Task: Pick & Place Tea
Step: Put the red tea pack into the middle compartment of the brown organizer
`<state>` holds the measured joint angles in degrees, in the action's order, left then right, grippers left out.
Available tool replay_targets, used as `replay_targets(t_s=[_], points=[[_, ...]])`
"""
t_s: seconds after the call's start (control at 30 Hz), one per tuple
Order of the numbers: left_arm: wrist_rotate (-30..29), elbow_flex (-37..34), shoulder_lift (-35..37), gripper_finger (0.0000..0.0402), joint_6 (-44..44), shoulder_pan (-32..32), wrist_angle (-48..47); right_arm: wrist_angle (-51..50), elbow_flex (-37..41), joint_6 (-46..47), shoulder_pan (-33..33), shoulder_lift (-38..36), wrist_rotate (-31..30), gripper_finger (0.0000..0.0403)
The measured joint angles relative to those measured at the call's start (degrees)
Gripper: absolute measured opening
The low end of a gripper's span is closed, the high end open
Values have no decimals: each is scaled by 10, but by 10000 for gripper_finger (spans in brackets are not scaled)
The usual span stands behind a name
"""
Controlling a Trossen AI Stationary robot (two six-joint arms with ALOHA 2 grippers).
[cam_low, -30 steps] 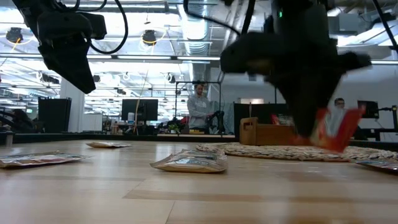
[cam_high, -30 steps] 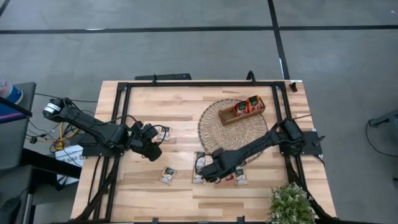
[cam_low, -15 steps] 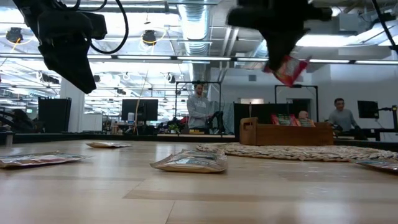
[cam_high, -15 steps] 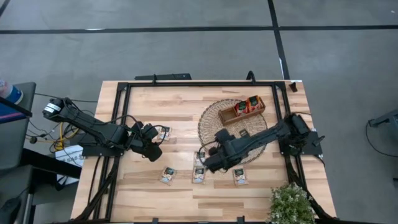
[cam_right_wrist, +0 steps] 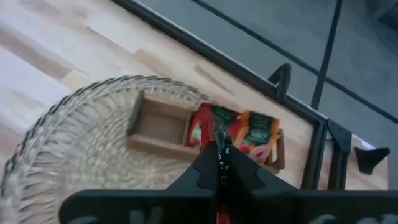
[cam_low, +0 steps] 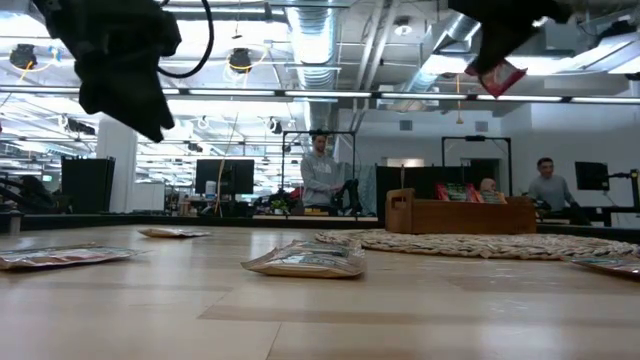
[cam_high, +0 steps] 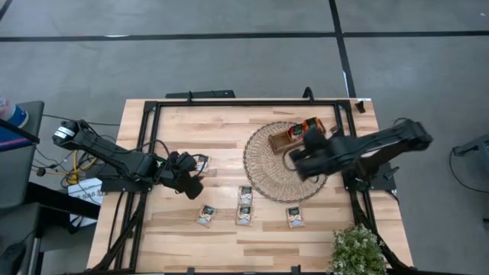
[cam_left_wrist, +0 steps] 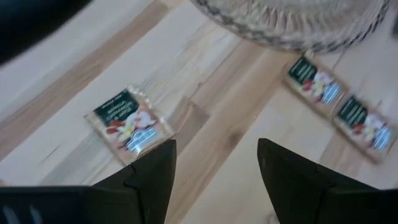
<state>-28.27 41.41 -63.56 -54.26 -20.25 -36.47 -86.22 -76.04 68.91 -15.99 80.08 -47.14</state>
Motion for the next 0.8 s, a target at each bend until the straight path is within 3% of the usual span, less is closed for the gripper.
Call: replay_targets(t_s=[0.13, 0.3, 0.53, 0.67, 0.8], points=[[-6, 0, 0, 218, -18, 0, 21, 98, 86, -88, 36, -94, -17, 1], [-5, 0, 0, 218, -34, 0, 38, 307, 199, -266, 110, -183, 10, 0], [-5, 0, 0, 218, -56, 0, 47, 516, 304, -466, 258, -228, 135, 0], [-4, 0, 0, 218, -56, 0, 57, 614, 342, -555, 347, -232, 263, 0], [-4, 0, 0, 218, -54, 0, 65, 675, 368, -581, 414, -218, 323, 1]])
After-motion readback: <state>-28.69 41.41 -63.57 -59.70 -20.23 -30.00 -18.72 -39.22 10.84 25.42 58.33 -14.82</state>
